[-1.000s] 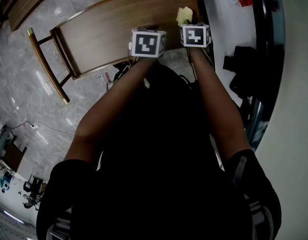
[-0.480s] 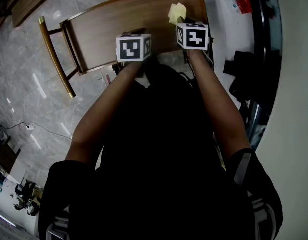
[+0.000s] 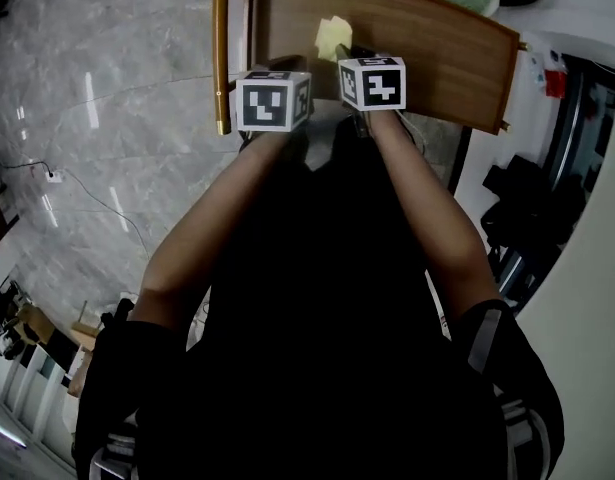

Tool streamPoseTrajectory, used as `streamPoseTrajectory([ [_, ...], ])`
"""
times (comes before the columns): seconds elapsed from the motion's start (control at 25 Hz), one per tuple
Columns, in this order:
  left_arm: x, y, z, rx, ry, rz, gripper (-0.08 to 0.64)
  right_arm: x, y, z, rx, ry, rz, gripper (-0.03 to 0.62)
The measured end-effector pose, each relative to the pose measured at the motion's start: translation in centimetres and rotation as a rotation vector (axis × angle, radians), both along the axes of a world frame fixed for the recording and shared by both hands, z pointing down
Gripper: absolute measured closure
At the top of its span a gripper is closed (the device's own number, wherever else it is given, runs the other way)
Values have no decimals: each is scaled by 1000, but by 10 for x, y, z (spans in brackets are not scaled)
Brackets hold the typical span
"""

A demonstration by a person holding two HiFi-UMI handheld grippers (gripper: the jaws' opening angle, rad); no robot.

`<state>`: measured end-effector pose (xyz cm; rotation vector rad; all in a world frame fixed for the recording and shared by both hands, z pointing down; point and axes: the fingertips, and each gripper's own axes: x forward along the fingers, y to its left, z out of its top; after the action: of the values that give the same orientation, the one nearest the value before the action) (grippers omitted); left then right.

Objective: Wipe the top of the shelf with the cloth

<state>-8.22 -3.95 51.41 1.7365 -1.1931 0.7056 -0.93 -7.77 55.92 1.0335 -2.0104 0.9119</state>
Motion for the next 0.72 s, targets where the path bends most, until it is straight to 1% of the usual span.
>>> streamPoseTrajectory([
  [0.08,-28,12,-3,-10,-1,-21,549,-41,14,9,-28,-30,-33,549],
  [0.16,-48,23,-5,-8,-4,-25,549,-73,28,17,-59,-54,-56,549],
  [0.28,-70,36,-8,1,-18,-14,549,-104,48,32,-111,-69,-72,549],
  [0.44,-92,49,-4,-7,-40,19,549,-125,66,56,-155,-48,-92,549],
  [0.56,-100,55,-4,-9,-44,45,549,-131,73,73,-169,-11,-101,549],
  [0.72,-100,59,-4,-4,-31,74,549,-140,69,72,-129,13,-121,549],
])
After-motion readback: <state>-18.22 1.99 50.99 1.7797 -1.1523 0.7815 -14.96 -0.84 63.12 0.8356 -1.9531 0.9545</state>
